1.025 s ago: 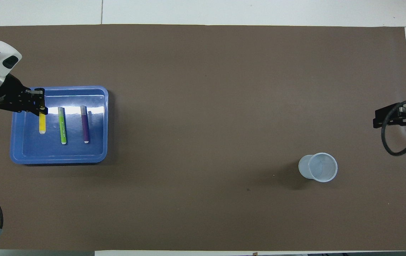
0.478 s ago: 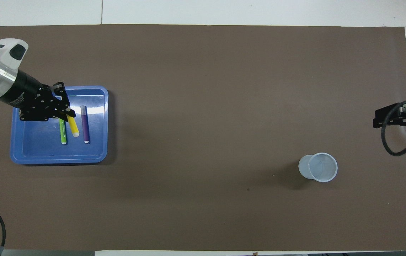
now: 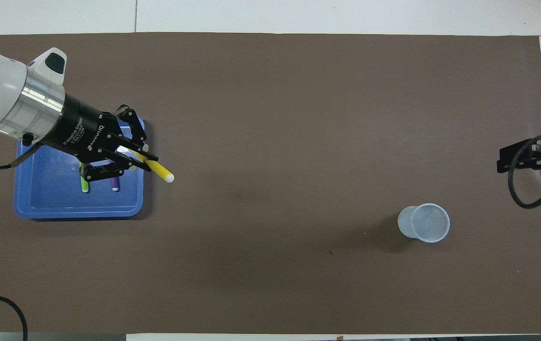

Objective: Transfer and insert pens with both arms
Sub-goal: 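Grasp the yellow pen with the left gripper and lift it out, then hold the yellow pen out while the right gripper reaches its tip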

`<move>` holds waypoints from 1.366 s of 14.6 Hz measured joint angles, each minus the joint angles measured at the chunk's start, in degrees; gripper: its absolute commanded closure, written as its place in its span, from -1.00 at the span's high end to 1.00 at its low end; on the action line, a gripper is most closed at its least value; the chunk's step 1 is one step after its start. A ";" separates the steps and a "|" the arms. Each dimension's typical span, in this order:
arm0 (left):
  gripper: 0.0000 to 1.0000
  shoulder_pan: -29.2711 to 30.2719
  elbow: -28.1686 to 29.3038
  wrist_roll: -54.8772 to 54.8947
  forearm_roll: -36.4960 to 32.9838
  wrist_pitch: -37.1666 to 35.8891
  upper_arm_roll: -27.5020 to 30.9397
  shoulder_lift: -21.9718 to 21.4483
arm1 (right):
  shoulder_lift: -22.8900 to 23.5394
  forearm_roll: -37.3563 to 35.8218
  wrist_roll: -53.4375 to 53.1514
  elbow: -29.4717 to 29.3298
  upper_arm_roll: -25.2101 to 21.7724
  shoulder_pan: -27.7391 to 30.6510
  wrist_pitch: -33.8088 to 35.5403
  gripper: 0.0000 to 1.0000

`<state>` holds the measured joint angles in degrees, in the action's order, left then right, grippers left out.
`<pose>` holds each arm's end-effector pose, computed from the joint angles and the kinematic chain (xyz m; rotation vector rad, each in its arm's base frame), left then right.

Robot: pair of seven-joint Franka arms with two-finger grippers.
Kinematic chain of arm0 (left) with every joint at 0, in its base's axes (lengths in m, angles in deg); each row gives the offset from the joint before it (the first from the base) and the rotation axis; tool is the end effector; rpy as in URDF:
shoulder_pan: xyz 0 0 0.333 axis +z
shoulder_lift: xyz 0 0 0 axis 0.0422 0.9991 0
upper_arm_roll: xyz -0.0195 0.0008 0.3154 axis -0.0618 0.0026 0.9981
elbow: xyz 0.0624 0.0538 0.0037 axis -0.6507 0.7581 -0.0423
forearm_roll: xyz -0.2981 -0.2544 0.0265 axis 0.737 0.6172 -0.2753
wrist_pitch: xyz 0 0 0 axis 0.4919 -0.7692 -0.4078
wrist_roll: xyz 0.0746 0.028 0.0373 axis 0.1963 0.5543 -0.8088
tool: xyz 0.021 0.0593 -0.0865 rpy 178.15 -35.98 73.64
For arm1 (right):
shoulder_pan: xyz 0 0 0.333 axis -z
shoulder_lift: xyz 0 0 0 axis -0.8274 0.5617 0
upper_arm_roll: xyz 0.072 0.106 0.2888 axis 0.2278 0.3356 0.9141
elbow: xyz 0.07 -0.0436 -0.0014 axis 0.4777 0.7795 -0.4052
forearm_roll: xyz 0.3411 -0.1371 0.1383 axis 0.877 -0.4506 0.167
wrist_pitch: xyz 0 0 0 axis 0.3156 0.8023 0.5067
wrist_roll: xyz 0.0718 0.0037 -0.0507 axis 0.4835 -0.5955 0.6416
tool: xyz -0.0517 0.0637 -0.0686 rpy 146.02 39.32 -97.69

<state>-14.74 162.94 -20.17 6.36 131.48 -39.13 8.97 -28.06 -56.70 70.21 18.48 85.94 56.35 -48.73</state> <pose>0.5432 -0.1931 0.5729 2.4120 1.2440 -0.7142 0.5206 -0.0230 0.6012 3.1010 -0.2056 -0.1915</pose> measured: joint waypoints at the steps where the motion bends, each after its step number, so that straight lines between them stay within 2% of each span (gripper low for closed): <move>1: -1.00 -1.33 0.11 -3.90 2.15 0.15 -0.02 -0.35 | 0.00 0.00 0.00 0.00 0.00 0.00 0.15 1.00; 4: -1.00 -5.31 2.75 -12.02 9.26 4.52 -0.05 -1.41 | -0.03 0.00 2.15 -0.03 -0.04 0.11 2.76 1.00; 6: -1.00 -7.21 7.30 -13.70 15.18 9.81 -0.08 -2.94 | -0.34 0.17 6.24 -0.21 -0.07 0.36 5.43 1.00; 8: -1.00 -9.58 11.11 -18.23 17.71 15.65 -0.04 -4.43 | -1.34 2.12 7.77 -0.44 0.21 0.32 6.56 1.00; 11: -1.00 -14.65 13.11 -27.29 18.15 23.86 -0.09 -5.46 | -3.17 14.23 7.95 -0.45 0.24 0.38 7.35 1.00; 13: -1.00 -17.76 13.74 -30.93 18.15 28.89 -0.10 -5.60 | -3.73 18.90 7.19 -0.42 0.35 0.29 7.35 1.00; 15: -1.00 -20.10 15.07 -32.23 18.32 32.97 -0.12 -5.91 | -3.75 25.38 1.01 0.16 0.45 -0.30 7.05 1.00; 17: -1.00 -21.84 17.47 -33.84 19.88 39.00 -0.17 -6.69 | -3.99 31.76 -6.45 1.65 0.67 -1.32 4.05 1.00; 20: -1.00 -24.40 21.14 -35.27 21.50 46.81 -0.21 -7.93 | -4.37 37.18 -14.95 3.29 0.91 -5.36 -3.80 1.00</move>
<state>-39.15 184.08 -55.44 27.86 178.29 -39.34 1.04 -32.43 -19.52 55.26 21.77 86.85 50.98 -52.53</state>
